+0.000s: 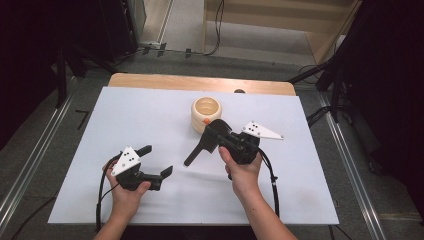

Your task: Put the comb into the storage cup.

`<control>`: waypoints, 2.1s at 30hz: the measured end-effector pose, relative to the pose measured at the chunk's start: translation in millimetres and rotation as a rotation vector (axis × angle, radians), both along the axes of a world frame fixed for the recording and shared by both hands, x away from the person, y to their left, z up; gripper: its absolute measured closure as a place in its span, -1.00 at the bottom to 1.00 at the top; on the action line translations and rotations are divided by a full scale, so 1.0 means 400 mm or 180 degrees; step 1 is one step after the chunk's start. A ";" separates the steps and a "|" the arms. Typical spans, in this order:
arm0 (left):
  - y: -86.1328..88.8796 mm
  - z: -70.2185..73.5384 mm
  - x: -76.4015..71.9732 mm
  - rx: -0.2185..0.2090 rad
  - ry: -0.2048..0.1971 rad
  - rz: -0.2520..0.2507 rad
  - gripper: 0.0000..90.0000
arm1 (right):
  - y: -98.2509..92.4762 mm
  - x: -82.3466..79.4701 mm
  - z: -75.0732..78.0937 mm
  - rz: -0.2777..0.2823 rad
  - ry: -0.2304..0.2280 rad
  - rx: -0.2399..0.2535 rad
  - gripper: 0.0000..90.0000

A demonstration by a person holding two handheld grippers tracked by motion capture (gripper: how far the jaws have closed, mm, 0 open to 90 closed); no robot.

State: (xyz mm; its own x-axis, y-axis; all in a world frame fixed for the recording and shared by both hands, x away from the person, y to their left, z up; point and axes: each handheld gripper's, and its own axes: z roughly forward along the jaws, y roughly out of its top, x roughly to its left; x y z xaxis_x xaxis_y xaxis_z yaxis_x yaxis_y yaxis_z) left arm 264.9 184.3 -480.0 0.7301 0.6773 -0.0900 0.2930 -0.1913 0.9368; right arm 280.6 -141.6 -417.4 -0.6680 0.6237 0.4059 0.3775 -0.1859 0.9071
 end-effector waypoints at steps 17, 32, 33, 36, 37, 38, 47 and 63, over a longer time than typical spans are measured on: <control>0.094 -0.012 -0.015 0.0040 -0.0024 0.0160 -1.00 | -0.018 0.006 0.021 -0.0037 -0.0136 -0.0043 0.84; 0.156 -0.012 -0.023 0.0012 -0.0017 0.0324 -1.00 | -0.043 0.018 0.040 -0.0115 -0.0192 -0.0071 0.84; 0.160 -0.012 -0.024 0.0018 -0.0017 0.0333 -1.00 | -0.044 0.020 0.040 -0.0115 -0.0214 -0.0072 0.84; 0.168 -0.009 -0.029 0.0024 -0.0026 0.0347 -1.00 | -0.047 0.022 0.045 -0.0120 -0.0215 -0.0074 0.84; 0.172 -0.008 -0.031 0.0020 -0.0025 0.0356 -1.00 | -0.048 0.023 0.046 -0.0123 -0.0233 -0.0069 0.84; 0.175 -0.008 -0.032 0.0025 -0.0027 0.0355 -1.00 | -0.049 0.024 0.048 -0.0125 -0.0245 -0.0076 0.84; 0.205 -0.009 -0.047 0.0051 -0.0042 0.0374 -1.00 | -0.056 0.029 0.062 -0.0142 -0.0279 -0.0075 0.84; 0.234 -0.017 -0.058 0.0145 -0.0054 0.0479 -1.00 | -0.078 0.047 0.092 -0.0218 -0.0356 -0.0058 0.84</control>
State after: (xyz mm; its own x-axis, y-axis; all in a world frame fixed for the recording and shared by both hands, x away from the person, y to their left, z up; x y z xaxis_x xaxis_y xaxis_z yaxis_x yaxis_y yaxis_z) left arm 241.5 277.8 -486.9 0.6213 0.7823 -0.0452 0.3056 -0.1889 0.9332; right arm 299.3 -172.9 -380.7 -0.6641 0.6760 0.3194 0.2609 -0.1909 0.9463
